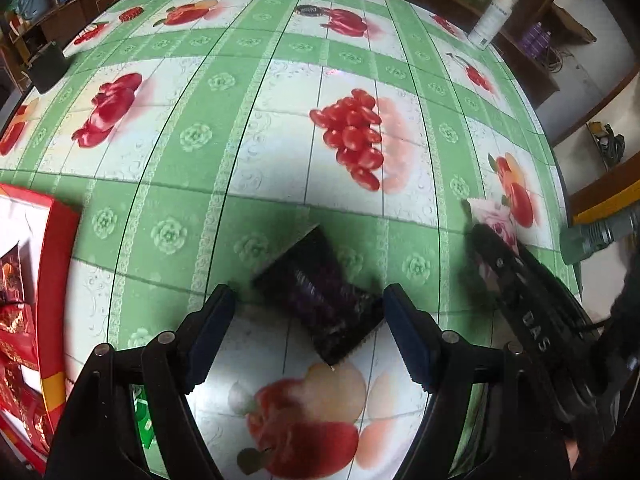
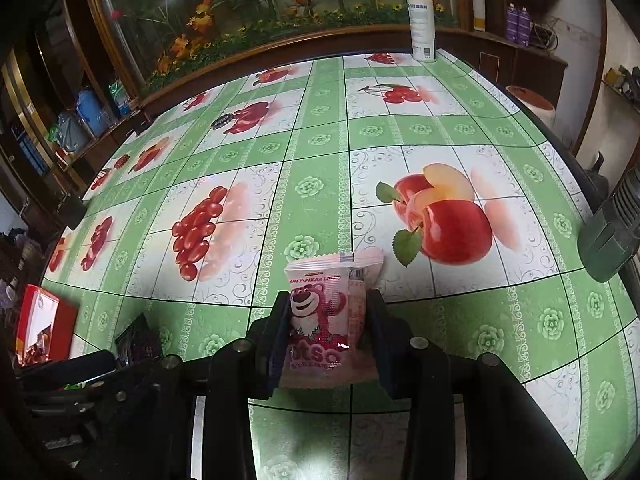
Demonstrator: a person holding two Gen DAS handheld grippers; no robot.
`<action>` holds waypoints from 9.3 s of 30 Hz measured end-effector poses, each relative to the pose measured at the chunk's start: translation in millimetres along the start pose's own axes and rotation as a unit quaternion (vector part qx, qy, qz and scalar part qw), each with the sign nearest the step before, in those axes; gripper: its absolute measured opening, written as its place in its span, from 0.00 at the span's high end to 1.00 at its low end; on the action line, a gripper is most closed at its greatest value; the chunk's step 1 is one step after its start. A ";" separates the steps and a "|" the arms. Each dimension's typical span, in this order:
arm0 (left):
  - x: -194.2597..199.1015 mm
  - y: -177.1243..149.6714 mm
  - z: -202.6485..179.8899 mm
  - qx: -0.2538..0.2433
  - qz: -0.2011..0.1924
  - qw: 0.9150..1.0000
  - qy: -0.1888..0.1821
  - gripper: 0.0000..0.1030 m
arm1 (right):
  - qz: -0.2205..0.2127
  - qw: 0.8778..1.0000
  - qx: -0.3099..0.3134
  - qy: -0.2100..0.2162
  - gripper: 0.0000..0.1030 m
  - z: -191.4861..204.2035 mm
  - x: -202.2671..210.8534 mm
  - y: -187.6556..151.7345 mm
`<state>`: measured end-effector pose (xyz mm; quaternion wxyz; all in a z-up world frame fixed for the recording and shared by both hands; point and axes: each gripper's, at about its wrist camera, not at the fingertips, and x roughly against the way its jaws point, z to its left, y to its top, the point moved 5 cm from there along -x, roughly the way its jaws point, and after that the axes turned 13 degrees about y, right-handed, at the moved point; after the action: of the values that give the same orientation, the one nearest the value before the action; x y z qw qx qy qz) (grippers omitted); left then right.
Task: Organize snacks
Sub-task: 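Grasp a pink Lotso packet with the right tool while the left tool grasps a dark purple packet, then carry both packets over the white tray and open both tools to release them, then grasp a green packet with the right tool while the left tool grasps a white pink-edged packet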
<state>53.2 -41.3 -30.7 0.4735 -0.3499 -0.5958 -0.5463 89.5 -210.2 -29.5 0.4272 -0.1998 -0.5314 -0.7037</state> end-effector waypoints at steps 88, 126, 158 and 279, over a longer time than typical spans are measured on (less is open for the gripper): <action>102.3 -136.1 178.5 -0.056 -0.262 0.963 0.044 0.60 | -0.087 0.981 0.066 0.159 0.65 126.9 56.8 -86.2; 82.3 -127.7 296.2 0.056 -0.249 0.961 0.108 0.60 | -0.016 0.920 0.246 0.305 0.65 325.6 28.5 -174.7; 41.1 -111.1 316.0 0.063 -0.200 0.968 0.136 0.59 | 0.074 0.915 0.209 0.338 0.64 358.6 -24.6 -162.1; 40.4 -109.3 109.3 -0.156 -0.128 0.979 -0.033 0.38 | 0.046 0.981 0.172 0.080 0.50 134.3 7.6 -91.6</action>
<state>-81.2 44.7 -22.3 0.3187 -0.3582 -0.5583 -0.6770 -12.4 -83.3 -29.0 0.5281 -0.0903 -0.5986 -0.5954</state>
